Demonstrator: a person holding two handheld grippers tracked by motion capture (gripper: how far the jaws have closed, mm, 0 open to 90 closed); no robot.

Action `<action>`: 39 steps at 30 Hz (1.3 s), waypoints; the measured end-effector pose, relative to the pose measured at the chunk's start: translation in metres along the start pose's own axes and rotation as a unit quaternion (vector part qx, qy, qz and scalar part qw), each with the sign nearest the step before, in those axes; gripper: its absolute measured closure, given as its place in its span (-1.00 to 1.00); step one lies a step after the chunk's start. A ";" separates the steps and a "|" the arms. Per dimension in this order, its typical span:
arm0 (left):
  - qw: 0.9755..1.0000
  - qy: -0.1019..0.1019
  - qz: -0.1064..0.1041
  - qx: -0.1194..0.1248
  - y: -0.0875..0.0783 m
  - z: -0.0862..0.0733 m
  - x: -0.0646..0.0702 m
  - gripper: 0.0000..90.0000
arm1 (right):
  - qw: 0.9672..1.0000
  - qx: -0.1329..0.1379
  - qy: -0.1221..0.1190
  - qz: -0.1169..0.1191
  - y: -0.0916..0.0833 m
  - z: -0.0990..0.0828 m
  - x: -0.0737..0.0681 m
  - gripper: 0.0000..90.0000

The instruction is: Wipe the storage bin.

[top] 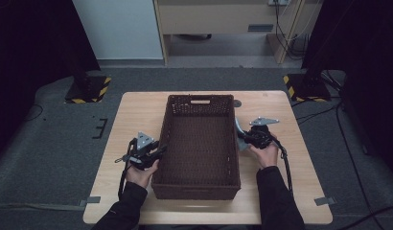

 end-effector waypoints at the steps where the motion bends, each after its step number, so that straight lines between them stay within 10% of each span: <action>1: 1.000 -0.001 0.001 0.000 0.001 0.001 -0.001 0.43 | 1.000 0.018 0.000 0.001 -0.008 0.005 -0.001 0.86; 6: 1.000 0.001 -0.002 0.001 0.002 0.002 -0.003 0.42 | 0.998 0.068 -0.017 0.006 -0.032 0.019 -0.006 0.86; 17: 1.000 0.004 0.001 0.008 -0.004 0.000 -0.005 0.06 | 0.999 -0.040 -0.004 -0.003 0.018 -0.015 -0.005 0.86; 21: 1.000 0.019 0.001 0.004 -0.009 -0.005 -0.001 0.06 | 0.999 -0.039 -0.010 -0.001 0.017 -0.015 -0.012 0.86; 30: 1.000 0.020 -0.014 -0.004 -0.010 -0.010 0.003 0.28 | 0.998 0.060 -0.023 0.018 -0.035 0.007 -0.018 0.86; 39: 1.000 0.008 0.002 0.000 -0.009 -0.008 0.004 0.47 | 1.000 -0.024 -0.015 0.003 0.003 -0.016 -0.015 0.86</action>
Point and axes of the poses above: each handheld gripper's, and its own axes: y roughly forward along the jaws, z roughly out of its top, x roughly to its right, the point moved 1 cm from there along y, roughly forward along the jaws, and after that the axes turned 14 degrees about -x, right-handed, at the moved point
